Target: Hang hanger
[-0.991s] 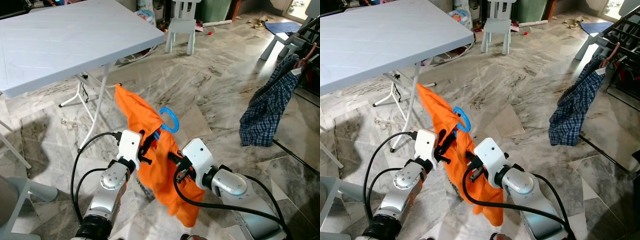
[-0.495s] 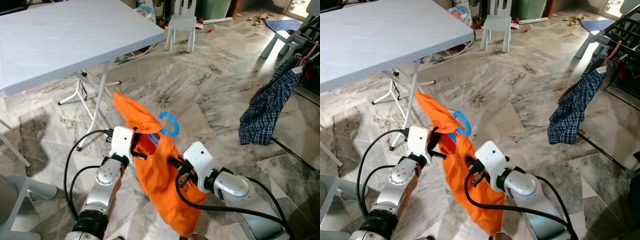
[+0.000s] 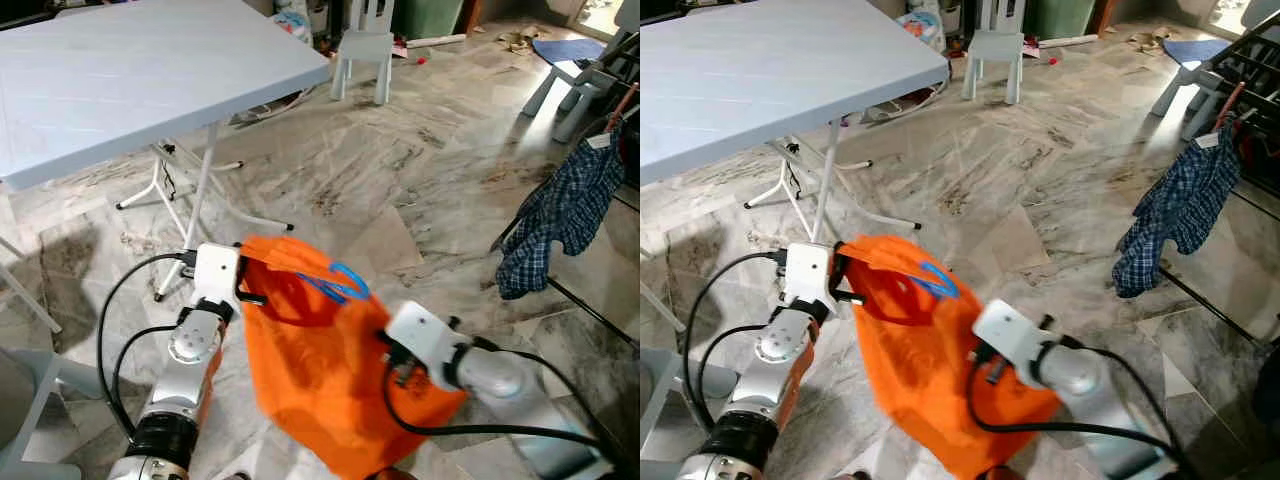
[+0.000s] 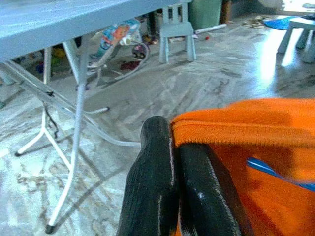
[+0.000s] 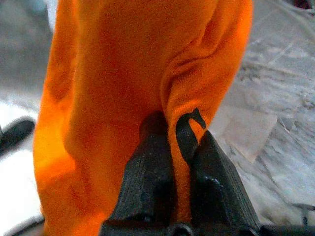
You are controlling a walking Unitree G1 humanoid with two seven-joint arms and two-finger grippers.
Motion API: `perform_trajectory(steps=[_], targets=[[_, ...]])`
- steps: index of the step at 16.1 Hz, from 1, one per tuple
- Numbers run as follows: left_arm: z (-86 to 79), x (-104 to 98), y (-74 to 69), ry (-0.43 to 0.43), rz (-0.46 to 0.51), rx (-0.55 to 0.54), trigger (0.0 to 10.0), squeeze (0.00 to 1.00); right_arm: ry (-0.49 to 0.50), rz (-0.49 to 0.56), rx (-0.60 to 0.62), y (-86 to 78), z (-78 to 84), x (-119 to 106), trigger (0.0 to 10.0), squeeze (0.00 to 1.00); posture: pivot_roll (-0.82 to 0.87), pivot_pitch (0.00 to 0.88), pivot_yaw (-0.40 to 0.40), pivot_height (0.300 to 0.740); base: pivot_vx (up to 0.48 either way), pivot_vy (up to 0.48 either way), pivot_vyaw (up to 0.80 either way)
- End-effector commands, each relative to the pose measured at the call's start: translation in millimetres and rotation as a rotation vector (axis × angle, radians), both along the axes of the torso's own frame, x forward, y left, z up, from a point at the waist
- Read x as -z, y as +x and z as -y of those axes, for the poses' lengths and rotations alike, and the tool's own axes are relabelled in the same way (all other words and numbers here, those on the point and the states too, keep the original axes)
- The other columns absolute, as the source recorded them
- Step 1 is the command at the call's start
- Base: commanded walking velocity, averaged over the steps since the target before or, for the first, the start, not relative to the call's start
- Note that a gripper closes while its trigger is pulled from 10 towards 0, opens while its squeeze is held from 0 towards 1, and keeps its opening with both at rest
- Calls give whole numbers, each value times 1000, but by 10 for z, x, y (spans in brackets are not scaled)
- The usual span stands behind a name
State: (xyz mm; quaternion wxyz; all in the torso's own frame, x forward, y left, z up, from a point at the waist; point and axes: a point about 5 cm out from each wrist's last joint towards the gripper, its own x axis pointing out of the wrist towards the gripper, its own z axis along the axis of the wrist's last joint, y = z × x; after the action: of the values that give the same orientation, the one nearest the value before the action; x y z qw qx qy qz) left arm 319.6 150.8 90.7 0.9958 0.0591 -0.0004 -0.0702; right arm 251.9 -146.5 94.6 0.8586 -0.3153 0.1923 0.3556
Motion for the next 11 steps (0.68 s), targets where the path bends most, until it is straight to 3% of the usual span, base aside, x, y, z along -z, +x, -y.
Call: perform_trajectory(steps=[1,3,4,6,7,11], targets=[[-142,-88,58,15,32,-52,0,0,-96,13,-16,10,205,6,10000,0,-187,133,11,740,0,0,0],[-157,-96,67,15,32,-56,0,0,-112,9,-14,9,265,4,10000,0,-186,135,13,740,0,0,0],[-204,-105,90,22,29,-63,0,0,-165,-8,-9,-13,546,-53,10000,0,-192,136,16,740,0,0,0],[-236,-75,98,31,6,-63,0,0,-186,-36,-45,-90,794,-191,10000,0,-201,139,19,740,0,0,0],[-232,-62,98,29,-3,-60,0,0,-177,-53,-92,-146,834,-245,10000,0,-201,139,19,740,0,0,0],[-167,34,59,16,-49,-16,0,0,23,-97,-120,-216,975,-681,10000,0,-211,142,23,740,0,0,0]])
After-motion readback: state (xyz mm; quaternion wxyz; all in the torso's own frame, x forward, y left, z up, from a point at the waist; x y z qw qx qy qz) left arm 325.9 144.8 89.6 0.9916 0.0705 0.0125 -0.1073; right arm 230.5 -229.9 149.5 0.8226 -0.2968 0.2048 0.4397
